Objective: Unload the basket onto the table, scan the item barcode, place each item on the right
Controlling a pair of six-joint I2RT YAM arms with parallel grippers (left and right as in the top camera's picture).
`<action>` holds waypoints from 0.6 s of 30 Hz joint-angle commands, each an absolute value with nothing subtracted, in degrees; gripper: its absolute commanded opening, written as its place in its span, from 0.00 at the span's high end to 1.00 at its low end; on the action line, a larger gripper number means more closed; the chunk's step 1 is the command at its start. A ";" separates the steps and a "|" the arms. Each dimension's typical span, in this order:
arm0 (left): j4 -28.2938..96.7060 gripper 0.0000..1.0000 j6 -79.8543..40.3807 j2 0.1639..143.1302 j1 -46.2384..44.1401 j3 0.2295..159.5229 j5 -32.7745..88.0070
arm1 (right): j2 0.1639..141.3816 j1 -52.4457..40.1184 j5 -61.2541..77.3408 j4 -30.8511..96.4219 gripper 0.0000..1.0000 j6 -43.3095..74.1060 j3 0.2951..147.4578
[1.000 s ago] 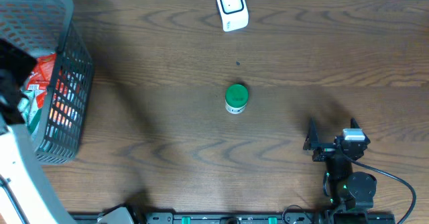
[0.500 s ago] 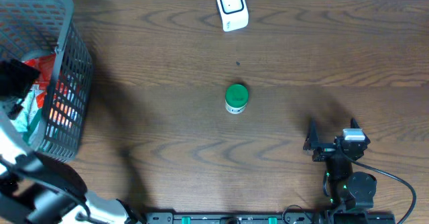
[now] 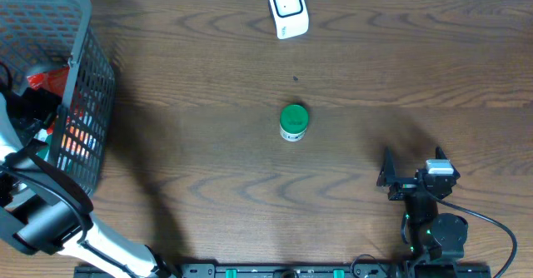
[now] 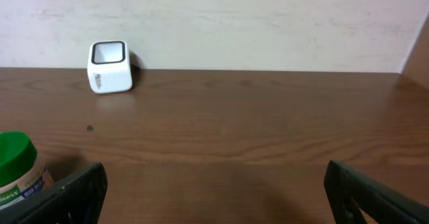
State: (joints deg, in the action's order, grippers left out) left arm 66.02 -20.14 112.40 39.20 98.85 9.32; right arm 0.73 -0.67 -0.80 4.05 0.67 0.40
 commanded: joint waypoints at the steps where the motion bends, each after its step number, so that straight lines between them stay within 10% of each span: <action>1: 66.19 0.19 -19.66 113.49 37.78 98.45 3.73 | 0.64 -0.73 -0.54 4.27 0.01 1.23 0.32; 18: 54.59 0.18 -21.96 113.51 36.56 86.37 1.87 | 0.64 -0.73 -0.54 4.27 0.01 1.23 0.32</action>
State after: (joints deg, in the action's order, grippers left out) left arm 55.64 -21.15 112.88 36.62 88.05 2.98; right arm 0.73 -0.67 -0.82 4.05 0.67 0.40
